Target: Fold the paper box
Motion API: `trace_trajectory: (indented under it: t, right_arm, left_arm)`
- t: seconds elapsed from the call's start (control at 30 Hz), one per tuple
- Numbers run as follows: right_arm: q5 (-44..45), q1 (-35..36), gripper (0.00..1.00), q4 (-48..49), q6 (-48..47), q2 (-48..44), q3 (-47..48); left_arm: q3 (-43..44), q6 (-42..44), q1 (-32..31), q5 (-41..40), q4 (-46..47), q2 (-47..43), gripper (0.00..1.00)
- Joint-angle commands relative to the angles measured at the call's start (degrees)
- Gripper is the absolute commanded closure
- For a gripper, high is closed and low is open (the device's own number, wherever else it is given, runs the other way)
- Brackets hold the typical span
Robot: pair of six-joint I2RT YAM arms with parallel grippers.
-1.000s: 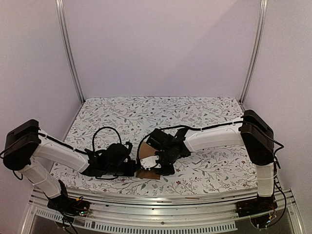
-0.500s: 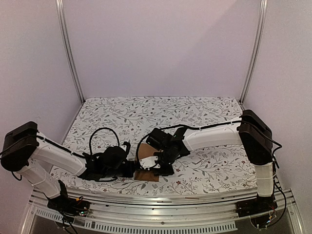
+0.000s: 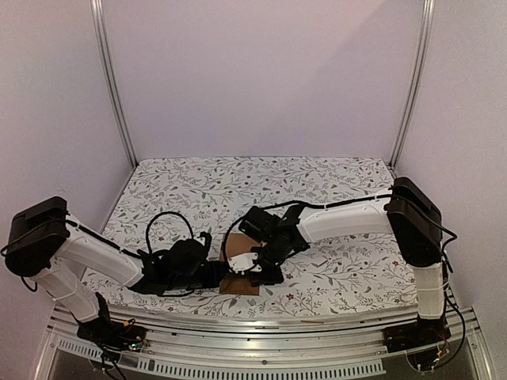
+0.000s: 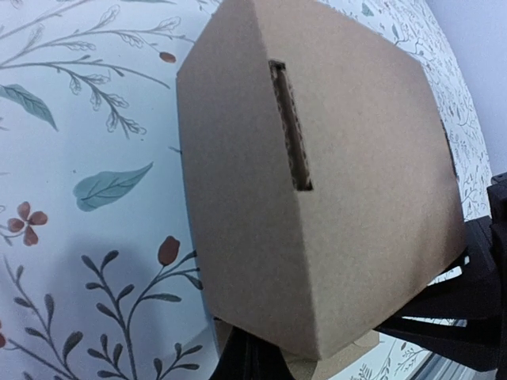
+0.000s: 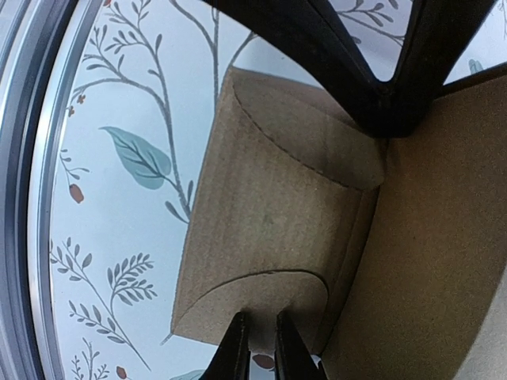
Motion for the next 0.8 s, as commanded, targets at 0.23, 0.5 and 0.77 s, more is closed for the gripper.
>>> trace_trajectory:
  t: [0.23, 0.5, 0.77]
  right_arm:
    - [1.1, -1.7, 0.89, -4.6, 9.5, 9.8, -2.3]
    - [0.8, -2.1, 0.89, -4.9, 10.0, 10.4, -1.9]
    - [0.2, -3.1, 0.89, -4.9, 11.1, 10.7, -1.5]
  left_arm:
    - [1.3, -0.3, -8.2, 6.1, 1.8, -0.4, 1.00]
    - [0.2, -2.1, -9.7, 4.8, 2.9, -1.4, 1.00]
    - [-2.7, -1.9, -9.8, 8.3, 10.8, -2.1, 1.00]
